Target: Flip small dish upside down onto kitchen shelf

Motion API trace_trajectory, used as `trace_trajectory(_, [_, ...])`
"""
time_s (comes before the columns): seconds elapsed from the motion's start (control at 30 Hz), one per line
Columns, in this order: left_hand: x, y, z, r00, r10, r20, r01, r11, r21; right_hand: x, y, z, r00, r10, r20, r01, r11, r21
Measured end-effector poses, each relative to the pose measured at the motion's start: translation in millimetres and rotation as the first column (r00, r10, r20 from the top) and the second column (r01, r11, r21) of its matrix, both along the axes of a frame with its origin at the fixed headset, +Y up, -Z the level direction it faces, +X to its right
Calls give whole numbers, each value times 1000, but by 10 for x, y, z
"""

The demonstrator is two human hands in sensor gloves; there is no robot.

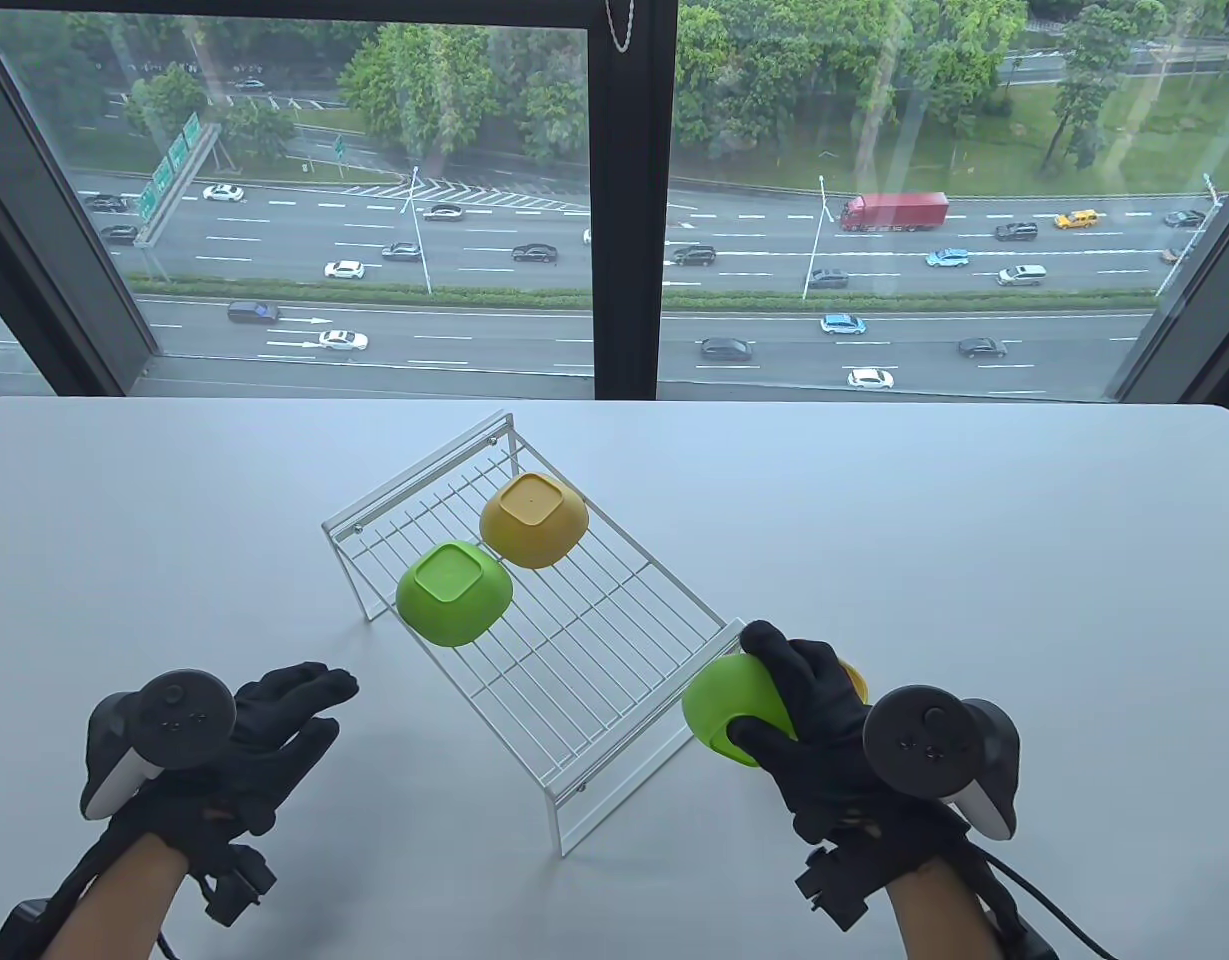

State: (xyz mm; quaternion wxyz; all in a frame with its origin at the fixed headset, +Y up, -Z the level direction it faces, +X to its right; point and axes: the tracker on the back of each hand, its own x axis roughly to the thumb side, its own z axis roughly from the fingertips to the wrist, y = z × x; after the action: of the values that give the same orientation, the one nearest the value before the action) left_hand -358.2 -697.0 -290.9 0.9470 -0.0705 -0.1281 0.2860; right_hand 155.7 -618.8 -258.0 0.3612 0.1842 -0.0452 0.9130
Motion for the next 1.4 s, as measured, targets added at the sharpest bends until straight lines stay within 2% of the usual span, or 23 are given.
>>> trace_trajectory(0.57, [40,11,20,999,8,35,-8,1000,3,-902,162,9,999,-49,-17,50,999,10])
trace_trajectory(0.73, [52,32,33,999,24,45,-24,1000,10,-1035,152,-53,998,-68,13,68,998,5])
trace_trajectory(1.07, [81,29,42,997,34,71,-34,999,4,-1323,153,-138,998,53,31,-53,999,1])
trace_trajectory(1.4, [77,79,54,994,64,83,-67,997,24,-1446,60,-243,994,96,60,-91,993,-76])
